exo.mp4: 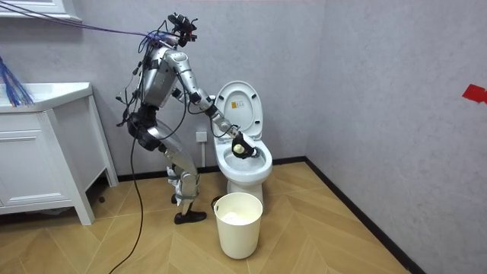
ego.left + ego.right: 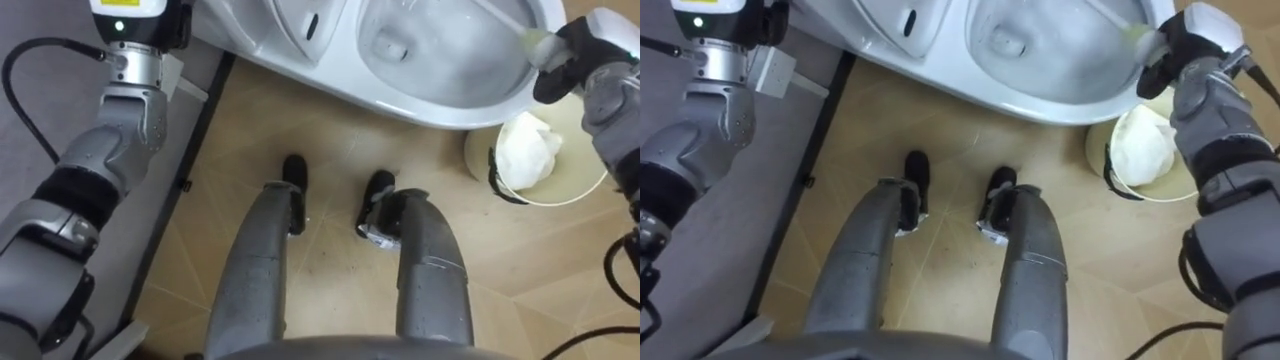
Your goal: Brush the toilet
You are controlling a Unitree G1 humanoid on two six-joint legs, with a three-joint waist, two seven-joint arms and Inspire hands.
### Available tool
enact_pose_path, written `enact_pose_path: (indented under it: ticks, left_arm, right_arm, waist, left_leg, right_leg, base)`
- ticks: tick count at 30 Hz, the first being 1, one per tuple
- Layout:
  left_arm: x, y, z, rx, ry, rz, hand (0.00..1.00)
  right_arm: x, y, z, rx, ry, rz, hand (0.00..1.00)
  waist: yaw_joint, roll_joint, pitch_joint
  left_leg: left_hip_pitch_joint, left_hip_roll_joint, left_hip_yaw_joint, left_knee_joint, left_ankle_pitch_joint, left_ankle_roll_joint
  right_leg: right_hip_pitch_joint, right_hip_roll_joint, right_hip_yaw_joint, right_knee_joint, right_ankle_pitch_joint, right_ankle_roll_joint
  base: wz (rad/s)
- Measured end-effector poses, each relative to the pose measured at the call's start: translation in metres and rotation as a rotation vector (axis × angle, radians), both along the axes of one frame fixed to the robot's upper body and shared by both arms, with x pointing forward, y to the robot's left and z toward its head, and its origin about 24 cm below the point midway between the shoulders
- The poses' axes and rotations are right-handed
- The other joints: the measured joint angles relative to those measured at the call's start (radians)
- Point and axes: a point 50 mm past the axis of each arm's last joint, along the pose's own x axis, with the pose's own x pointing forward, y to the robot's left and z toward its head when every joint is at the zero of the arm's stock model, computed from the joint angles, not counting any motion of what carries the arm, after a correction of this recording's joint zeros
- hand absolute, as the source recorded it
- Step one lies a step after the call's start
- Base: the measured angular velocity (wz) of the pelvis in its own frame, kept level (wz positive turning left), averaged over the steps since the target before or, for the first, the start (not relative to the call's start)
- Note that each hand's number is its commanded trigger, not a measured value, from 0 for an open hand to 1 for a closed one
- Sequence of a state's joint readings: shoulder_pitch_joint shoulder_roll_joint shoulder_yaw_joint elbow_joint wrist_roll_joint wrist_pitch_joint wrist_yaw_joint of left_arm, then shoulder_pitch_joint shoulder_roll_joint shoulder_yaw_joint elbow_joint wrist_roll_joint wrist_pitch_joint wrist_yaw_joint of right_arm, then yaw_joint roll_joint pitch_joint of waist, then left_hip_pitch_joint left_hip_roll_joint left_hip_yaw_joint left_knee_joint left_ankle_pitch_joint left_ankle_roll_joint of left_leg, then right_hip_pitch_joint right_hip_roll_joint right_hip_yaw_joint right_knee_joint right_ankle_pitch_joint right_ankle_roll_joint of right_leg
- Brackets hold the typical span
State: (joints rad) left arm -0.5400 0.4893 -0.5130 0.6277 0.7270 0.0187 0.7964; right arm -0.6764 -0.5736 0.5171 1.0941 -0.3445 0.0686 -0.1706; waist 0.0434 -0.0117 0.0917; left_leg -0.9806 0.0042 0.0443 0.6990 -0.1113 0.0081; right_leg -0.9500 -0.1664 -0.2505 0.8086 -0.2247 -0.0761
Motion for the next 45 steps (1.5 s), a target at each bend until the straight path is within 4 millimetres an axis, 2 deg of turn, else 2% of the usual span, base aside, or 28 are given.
enact_pose_path:
  ticks: [3,6,8,11,13,17,19,25,31,34,37,40,41,42,44,45]
  left_arm:
    - [0.002,-0.006,-0.002,0.001,0.028,-0.009,0.00]
    - [0.004,-0.015,-0.005,-0.021,0.049,-0.023,0.00]
    - [0.004,-0.022,-0.007,-0.034,0.067,-0.039,0.00]
    - [0.004,-0.024,-0.009,-0.039,0.078,-0.041,0.00]
    - [0.003,-0.024,-0.011,-0.045,0.083,-0.041,0.00]
    - [0.000,-0.024,-0.017,-0.060,0.099,-0.036,0.00]
    - [-0.002,-0.023,-0.018,-0.068,0.103,-0.032,0.00]
    - [-0.008,-0.017,-0.026,-0.131,0.137,-0.022,0.00]
    - [-0.008,-0.015,-0.026,-0.149,0.146,-0.019,0.00]
    - [-0.006,-0.017,-0.025,-0.146,0.143,-0.028,0.00]
    - [-0.006,-0.013,-0.022,-0.127,0.117,-0.022,0.00]
    - [-0.005,-0.009,-0.018,-0.115,0.078,-0.009,0.00]
    - [-0.004,-0.008,-0.015,-0.112,0.066,-0.008,0.00]
    - [-0.003,-0.008,-0.014,-0.111,0.059,-0.007,0.00]
    - [-0.002,-0.006,-0.009,-0.093,0.031,-0.007,0.00]
    - [-0.001,-0.005,-0.006,-0.074,0.008,-0.008,0.00]
  right_arm:
    - [-0.010,0.003,-0.018,-0.073,0.092,0.034,1.00]
    - [-0.021,0.005,-0.034,-0.177,0.192,0.095,1.00]
    - [-0.027,0.007,-0.043,-0.267,0.248,0.141,1.00]
    - [-0.024,0.010,-0.039,-0.328,0.243,0.156,1.00]
    - [-0.022,0.013,-0.038,-0.362,0.239,0.174,1.00]
    - [-0.027,0.021,-0.046,-0.408,0.254,0.209,1.00]
    - [-0.033,0.022,-0.052,-0.410,0.264,0.212,1.00]
    - [-0.051,0.020,-0.065,-0.408,0.281,0.229,1.00]
    - [-0.058,0.012,-0.070,-0.374,0.286,0.204,1.00]
    - [-0.056,0.007,-0.071,-0.211,0.270,0.104,1.00]
    - [-0.049,0.012,-0.070,0.018,0.219,-0.016,1.00]
    - [-0.025,0.024,-0.052,0.269,0.068,-0.126,1.00]
    - [-0.014,0.028,-0.041,0.369,-0.010,-0.160,1.00]
    - [-0.009,0.029,-0.035,0.398,-0.033,-0.170,1.00]
    - [-0.004,0.030,-0.030,0.460,-0.047,-0.193,1.00]
    - [-0.004,0.031,-0.030,0.484,-0.049,-0.203,1.00]
  waist:
    - [0.020,0.014,0.0004]
    - [0.038,0.060,0.0000]
    - [0.070,0.081,-0.0030]
    - [0.094,0.089,-0.0050]
    - [0.089,0.090,-0.0049]
    - [0.090,0.097,-0.0083]
    - [0.090,0.098,-0.0087]
    - [0.070,0.112,-0.0208]
    - [0.072,0.114,-0.0223]
    - [0.071,0.113,-0.0214]
    - [0.074,0.100,-0.0189]
    - [0.065,0.082,-0.0098]
    - [0.060,0.078,-0.0075]
    - [0.055,0.077,-0.0068]
    - [0.045,0.052,-0.0058]
    - [0.043,0.039,-0.0016]
  left_leg:
    - [0.008,0.007,-0.006,0.014,-0.007,0.009]
    - [0.013,0.005,-0.015,0.016,-0.011,0.014]
    - [0.012,0.002,-0.005,0.009,-0.013,0.017]
    - [0.014,0.008,0.010,0.005,-0.017,0.020]
    - [0.024,0.010,0.004,0.000,-0.017,0.017]
    - [0.042,0.032,-0.003,-0.008,-0.024,0.010]
    - [0.048,0.035,-0.002,-0.008,-0.029,0.008]
    - [0.058,0.035,-0.001,-0.012,-0.034,0.005]
    - [0.067,0.037,-0.004,-0.009,-0.036,0.002]
    - [0.068,0.034,-0.005,-0.009,-0.036,0.004]
    - [0.057,0.033,0.013,-0.013,-0.035,0.005]
    - [0.040,0.016,0.035,-0.011,-0.027,0.010]
    - [0.033,0.012,0.037,-0.011,-0.024,0.008]
    - [0.030,0.011,0.036,-0.012,-0.021,0.008]
    - [0.024,0.006,0.035,-0.027,-0.008,0.007]
    - [0.021,0.005,0.032,-0.028,-0.005,0.005]
  right_leg:
    - [0.021,0.001,-0.015,-0.009,0.002,-0.001]
    - [0.039,0.006,-0.025,-0.025,0.003,0.004]
    - [0.024,0.014,0.001,-0.030,0.009,0.009]
    - [0.018,0.012,0.005,-0.031,0.015,0.011]
    - [0.032,0.015,0.000,-0.039,0.016,0.005]
    - [0.066,0.049,-0.002,-0.083,0.021,0.008]
    - [0.072,0.051,-0.002,-0.085,0.019,0.007]
    - [0.079,0.048,-0.001,-0.087,0.015,0.004]
    - [0.093,0.046,-0.009,-0.088,0.014,0.000]
    - [0.095,0.045,-0.010,-0.080,0.012,-0.003]
    - [0.065,0.044,0.014,-0.067,0.014,-0.002]
    - [0.016,0.023,0.043,-0.016,0.008,-0.008]
    - [0.004,0.010,0.043,-0.006,0.006,-0.010]
    - [0.002,0.009,0.042,-0.006,0.005,-0.009]
    - [-0.010,0.007,0.045,-0.006,0.004,-0.007]
    - [-0.011,0.008,0.043,-0.008,0.004,-0.005]
  base:
    - [-0.06]
    - [0.02]
    - [-0.20]
    - [-0.17]
    - [0.02]
    - [-0.04]
    - [-0.02]
    - [0.00]
    - [-0.01]
    - [0.09]
    - [-0.08]
    - [-0.01]
    - [0.09]
    - [0.16]
    - [0.13]
    - [0.05]
